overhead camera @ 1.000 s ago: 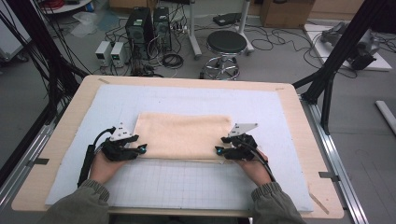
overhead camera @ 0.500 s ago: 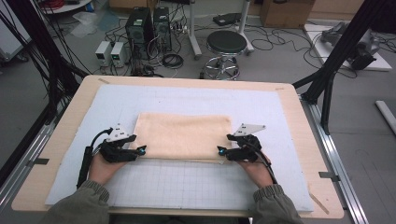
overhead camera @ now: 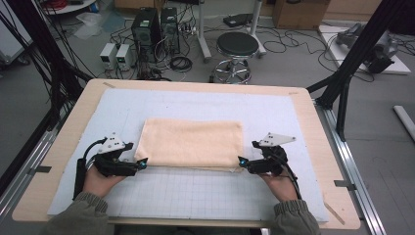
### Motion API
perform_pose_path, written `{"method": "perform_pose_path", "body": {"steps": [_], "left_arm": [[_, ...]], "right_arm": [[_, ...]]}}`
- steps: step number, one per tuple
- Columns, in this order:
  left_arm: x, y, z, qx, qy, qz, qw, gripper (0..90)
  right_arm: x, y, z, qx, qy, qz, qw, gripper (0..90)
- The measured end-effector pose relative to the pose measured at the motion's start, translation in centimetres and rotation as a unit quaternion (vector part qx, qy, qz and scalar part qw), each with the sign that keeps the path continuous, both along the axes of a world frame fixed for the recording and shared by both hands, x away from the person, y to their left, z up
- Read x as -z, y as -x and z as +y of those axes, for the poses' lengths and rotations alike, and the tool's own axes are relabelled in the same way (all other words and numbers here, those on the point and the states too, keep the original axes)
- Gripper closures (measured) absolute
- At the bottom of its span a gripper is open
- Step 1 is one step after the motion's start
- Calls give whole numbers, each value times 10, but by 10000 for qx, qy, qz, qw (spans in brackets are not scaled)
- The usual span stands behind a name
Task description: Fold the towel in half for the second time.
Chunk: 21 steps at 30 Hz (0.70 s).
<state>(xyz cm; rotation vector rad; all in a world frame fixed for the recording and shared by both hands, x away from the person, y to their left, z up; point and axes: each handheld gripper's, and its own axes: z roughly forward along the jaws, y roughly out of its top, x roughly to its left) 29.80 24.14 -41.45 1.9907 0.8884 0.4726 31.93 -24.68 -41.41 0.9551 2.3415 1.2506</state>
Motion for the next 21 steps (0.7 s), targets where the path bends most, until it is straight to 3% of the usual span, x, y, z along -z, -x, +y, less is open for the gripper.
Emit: {"method": "perform_pose_path", "body": {"steps": [21], "left_arm": [[-3, 29, 19, -25, 58, -101, 9999, 159]], "right_arm": [[1, 29, -19, 105, -125, -40, 9999, 127]]}}
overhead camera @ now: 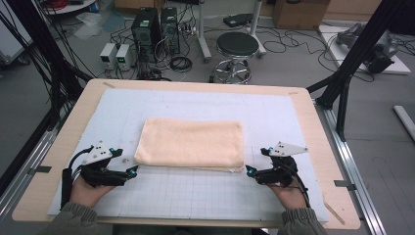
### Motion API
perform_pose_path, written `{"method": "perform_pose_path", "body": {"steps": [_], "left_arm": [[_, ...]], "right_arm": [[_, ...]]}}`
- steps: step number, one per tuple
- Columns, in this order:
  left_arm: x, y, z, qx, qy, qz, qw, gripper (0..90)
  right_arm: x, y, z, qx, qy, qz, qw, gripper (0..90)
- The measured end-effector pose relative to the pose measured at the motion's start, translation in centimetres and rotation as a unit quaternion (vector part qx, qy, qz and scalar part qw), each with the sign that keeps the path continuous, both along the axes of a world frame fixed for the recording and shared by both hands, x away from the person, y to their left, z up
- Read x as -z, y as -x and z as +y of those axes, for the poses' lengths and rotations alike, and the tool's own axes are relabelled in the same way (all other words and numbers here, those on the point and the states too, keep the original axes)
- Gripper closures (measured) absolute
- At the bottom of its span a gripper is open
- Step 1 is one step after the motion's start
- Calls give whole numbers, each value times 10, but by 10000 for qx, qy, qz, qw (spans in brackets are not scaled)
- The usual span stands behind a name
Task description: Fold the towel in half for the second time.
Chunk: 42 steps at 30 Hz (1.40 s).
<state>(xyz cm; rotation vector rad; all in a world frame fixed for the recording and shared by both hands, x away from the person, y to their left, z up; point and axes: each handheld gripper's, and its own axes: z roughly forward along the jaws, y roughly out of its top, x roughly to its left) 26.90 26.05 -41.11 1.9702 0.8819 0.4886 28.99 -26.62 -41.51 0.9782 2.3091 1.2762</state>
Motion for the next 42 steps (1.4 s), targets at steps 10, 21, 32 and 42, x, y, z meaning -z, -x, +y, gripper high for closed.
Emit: {"method": "perform_pose_path", "body": {"steps": [10, 21, 32, 42], "left_arm": [[1, 9, 3, 3, -18, -28, 10000, 153], [2, 18, 8, -2, -51, -18, 10000, 148], [4, 27, 14, -58, -55, 29, 10000, 148], [6, 33, 17, -35, -60, 74, 9999, 148]], "right_arm": [[0, 11, -8, 14, -62, -37, 10000, 126], [0, 20, -13, 46, -112, -19, 9999, 126], [1, 29, -18, 34, -160, -24, 9999, 125], [1, 36, -23, 40, -188, -30, 9998, 126]]}}
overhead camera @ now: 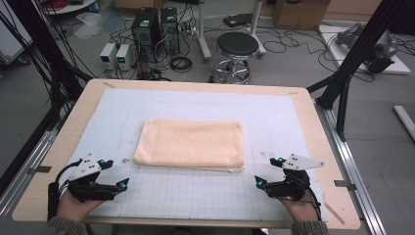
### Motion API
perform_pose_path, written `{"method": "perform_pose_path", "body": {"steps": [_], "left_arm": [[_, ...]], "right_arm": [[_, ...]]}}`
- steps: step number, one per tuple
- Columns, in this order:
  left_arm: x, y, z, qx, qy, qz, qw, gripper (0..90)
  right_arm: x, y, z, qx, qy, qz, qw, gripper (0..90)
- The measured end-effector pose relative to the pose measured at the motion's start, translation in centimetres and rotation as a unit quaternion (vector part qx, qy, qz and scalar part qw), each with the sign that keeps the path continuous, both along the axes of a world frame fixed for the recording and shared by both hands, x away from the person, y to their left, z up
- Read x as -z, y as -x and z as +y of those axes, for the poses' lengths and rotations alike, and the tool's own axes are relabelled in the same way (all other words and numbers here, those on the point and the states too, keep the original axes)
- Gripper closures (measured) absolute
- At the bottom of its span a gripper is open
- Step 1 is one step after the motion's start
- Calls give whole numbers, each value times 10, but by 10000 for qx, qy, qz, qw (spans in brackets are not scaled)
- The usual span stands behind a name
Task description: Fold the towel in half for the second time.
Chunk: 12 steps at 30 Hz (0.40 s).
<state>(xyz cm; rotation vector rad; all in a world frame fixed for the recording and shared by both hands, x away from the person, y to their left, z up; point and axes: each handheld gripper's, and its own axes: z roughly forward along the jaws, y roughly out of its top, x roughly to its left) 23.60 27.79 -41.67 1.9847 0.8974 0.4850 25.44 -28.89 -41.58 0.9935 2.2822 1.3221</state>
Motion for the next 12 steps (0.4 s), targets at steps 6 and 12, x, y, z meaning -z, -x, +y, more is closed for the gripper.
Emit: {"method": "perform_pose_path", "body": {"steps": [6, 12], "left_arm": [[1, 1, 3, -41, 6, 1, 10000, 148], [2, 0, 2, -53, 56, 25, 10000, 148]], "right_arm": [[1, 1, 0, -9, 10, 20, 10000, 125], [2, -1, 0, -21, 29, 38, 10000, 125]]}}
